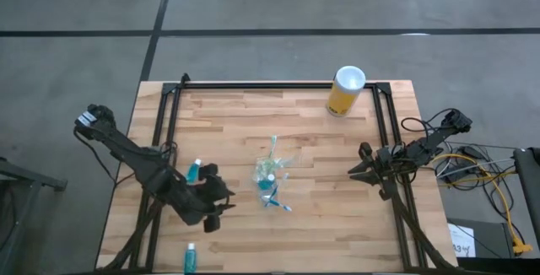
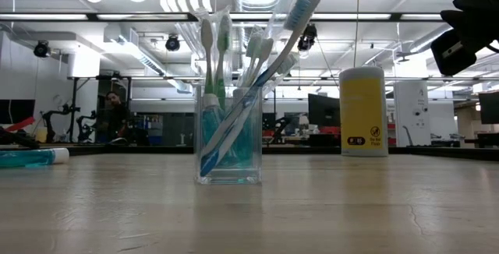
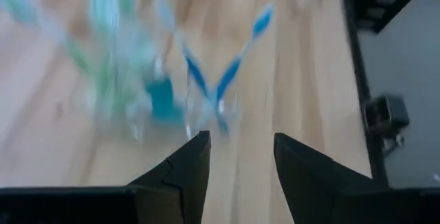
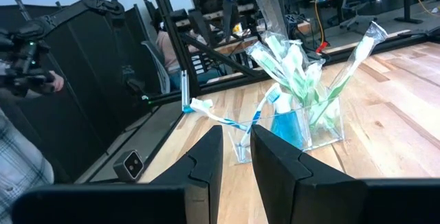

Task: Pick & Place toothbrushing station
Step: Put the blue mouthwash into the transparent organizer

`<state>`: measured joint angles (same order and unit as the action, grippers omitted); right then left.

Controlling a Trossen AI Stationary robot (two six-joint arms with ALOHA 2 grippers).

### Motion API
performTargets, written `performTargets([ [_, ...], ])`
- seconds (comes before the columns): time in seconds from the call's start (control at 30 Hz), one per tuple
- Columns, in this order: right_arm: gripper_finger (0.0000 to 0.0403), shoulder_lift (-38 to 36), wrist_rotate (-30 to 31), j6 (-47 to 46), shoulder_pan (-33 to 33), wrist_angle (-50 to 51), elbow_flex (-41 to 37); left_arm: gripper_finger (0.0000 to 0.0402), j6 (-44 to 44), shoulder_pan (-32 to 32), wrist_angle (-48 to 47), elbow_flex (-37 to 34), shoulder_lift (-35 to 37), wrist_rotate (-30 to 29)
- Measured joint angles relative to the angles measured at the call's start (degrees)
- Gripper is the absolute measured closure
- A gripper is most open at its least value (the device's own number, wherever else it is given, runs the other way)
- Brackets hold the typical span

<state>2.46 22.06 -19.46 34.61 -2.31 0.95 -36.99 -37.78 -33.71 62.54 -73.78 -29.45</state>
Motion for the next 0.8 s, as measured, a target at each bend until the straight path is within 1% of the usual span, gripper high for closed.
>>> performTargets([
  [0.07, 0.0327, 0.00, 0.00, 0.00, 0.00, 0.00, 0.00, 0.0236, -5.68, -0.22, -4.71, 0.00, 0.00, 1.75],
  [0.23, 0.0327, 0.00, 0.00, 0.00, 0.00, 0.00, 0.00, 0.0236, -20.63, -0.44, -17.74, 0.00, 0.00, 1.86],
  [0.4, 0.0327, 0.00, 0.00, 0.00, 0.00, 0.00, 0.00, 0.0236, -30.78, -0.30, -26.96, 0.00, 0.00, 1.13],
  [0.47, 0.0327, 0.00, 0.00, 0.00, 0.00, 0.00, 0.00, 0.0236, -38.42, 0.31, -31.60, 0.00, 0.00, 1.20],
  [0.53, 0.0327, 0.00, 0.00, 0.00, 0.00, 0.00, 0.00, 0.0236, -50.03, 1.02, -38.01, 0.00, 0.00, 2.13],
  [0.6, 0.0327, 0.00, 0.00, 0.00, 0.00, 0.00, 0.00, 0.0236, -59.11, 1.52, -45.09, 0.00, 0.00, 3.38],
  [0.63, 0.0327, 0.00, 0.00, 0.00, 0.00, 0.00, 0.00, 0.0236, -61.37, 1.63, -48.52, 0.00, 0.00, 3.58],
  [0.7, 0.0327, 0.00, 0.00, 0.00, 0.00, 0.00, 0.00, 0.0236, -62.61, 2.07, -53.70, 0.00, 0.00, 3.57],
  [0.8, 0.0327, 0.00, 0.00, 0.00, 0.00, 0.00, 0.00, 0.0236, -61.18, 3.29, -54.33, 0.00, 0.54, 3.44],
])
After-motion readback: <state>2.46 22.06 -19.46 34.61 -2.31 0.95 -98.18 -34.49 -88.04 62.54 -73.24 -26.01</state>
